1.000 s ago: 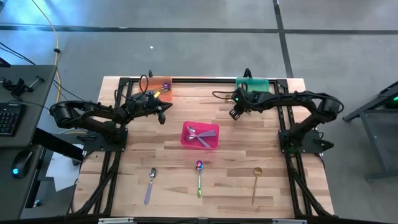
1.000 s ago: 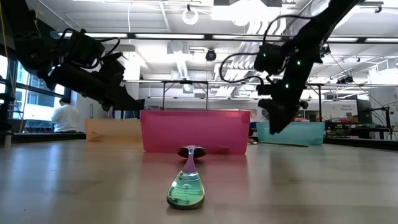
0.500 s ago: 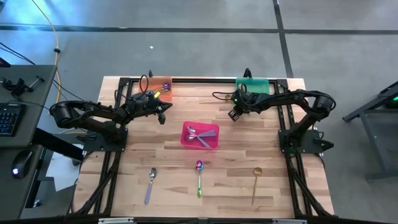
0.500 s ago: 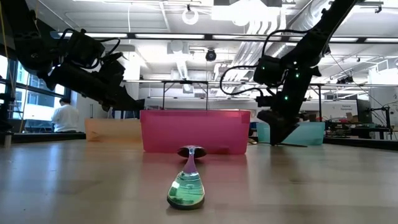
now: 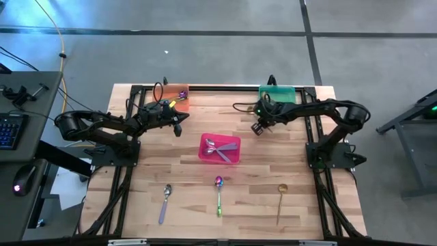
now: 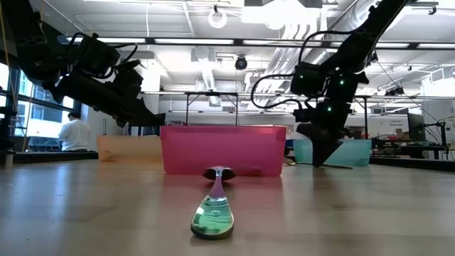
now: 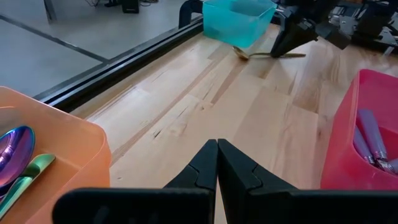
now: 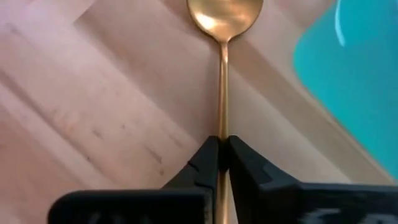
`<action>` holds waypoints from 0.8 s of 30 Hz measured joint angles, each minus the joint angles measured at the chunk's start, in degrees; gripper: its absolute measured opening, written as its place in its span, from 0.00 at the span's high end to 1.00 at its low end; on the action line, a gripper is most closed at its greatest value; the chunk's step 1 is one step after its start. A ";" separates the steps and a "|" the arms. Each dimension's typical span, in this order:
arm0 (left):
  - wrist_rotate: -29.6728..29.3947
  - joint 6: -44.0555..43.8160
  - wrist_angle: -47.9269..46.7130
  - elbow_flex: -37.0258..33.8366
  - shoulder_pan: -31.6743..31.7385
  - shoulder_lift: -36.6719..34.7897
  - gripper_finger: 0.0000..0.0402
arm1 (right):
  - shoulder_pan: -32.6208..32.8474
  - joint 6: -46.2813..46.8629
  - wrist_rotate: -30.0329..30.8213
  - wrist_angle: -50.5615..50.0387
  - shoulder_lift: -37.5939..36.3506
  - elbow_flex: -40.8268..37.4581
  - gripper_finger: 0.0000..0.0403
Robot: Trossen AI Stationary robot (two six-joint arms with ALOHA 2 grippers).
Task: Sort silverware by color (type)
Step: Put the gold spoon into the green bin
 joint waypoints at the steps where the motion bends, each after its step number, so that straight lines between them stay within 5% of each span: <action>1: 0.00 0.00 -0.02 0.00 0.00 0.00 1.00 | 0.00 0.08 -0.52 -0.39 -0.50 -0.08 0.98; 7: 0.00 0.00 -0.02 0.00 0.00 0.00 1.00 | 0.24 0.10 -4.93 -6.27 -5.81 0.53 0.99; 15: 0.00 -0.02 -0.02 0.00 0.00 0.00 1.00 | 0.17 -1.47 -2.80 -8.74 -14.31 2.07 1.00; 24: 0.00 -0.04 0.00 0.00 0.00 -0.02 1.00 | -6.15 -15.31 7.24 -14.00 -25.30 4.64 1.00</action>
